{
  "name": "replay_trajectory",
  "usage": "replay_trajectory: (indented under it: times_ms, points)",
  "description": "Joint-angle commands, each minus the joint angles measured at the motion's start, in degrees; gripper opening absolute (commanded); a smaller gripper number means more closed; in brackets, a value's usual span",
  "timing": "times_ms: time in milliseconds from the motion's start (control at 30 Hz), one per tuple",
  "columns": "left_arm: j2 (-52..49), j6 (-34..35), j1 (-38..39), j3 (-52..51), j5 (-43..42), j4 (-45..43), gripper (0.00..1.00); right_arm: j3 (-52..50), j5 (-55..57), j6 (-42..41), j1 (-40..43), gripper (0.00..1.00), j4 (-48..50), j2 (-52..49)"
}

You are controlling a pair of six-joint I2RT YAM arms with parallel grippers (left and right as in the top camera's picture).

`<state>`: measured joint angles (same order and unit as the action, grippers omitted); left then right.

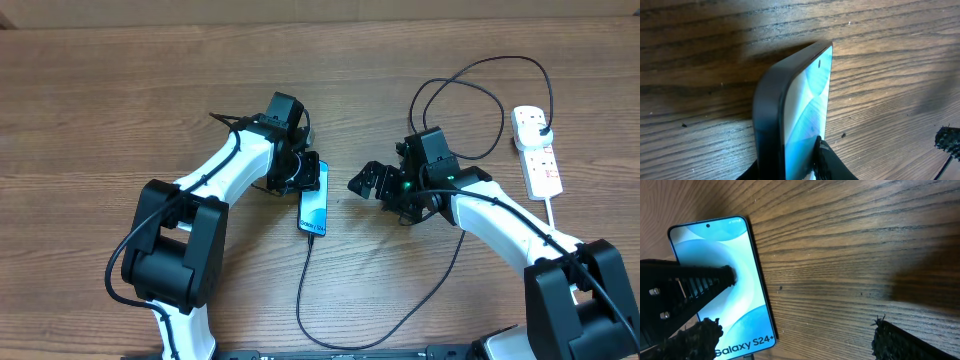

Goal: Plug charger to phone and switch on socket

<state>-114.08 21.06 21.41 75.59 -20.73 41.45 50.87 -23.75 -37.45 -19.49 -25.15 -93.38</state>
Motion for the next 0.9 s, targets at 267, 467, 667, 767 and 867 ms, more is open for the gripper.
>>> replay_trajectory:
  times_ms: [267, 467, 667, 767, 867]
  points:
    - [-2.5, 0.4, 0.5, -3.0, 5.9, -0.4, 0.23, 0.3, 0.4, 0.5, 0.3, 1.0, 0.2, 0.3]
    - [-2.5, 0.4, 0.5, -3.0, 5.9, -0.9, 0.2, 0.3, 0.4, 0.5, 0.3, 1.0, 0.2, 0.3]
    - [-2.5, 0.2, 0.5, -3.2, 6.1, -1.0, 0.19, 0.3, 0.4, 0.5, 0.3, 1.0, 0.2, 0.3]
    - [-2.5, 0.2, 0.5, -3.2, 6.1, -1.0, 0.18, 0.3, 0.4, 0.5, 0.3, 1.0, 0.2, 0.3]
    - [-2.5, 0.2, 0.5, -3.2, 6.1, -1.1, 0.18, 0.3, 0.4, 0.5, 0.3, 1.0, 0.2, 0.3]
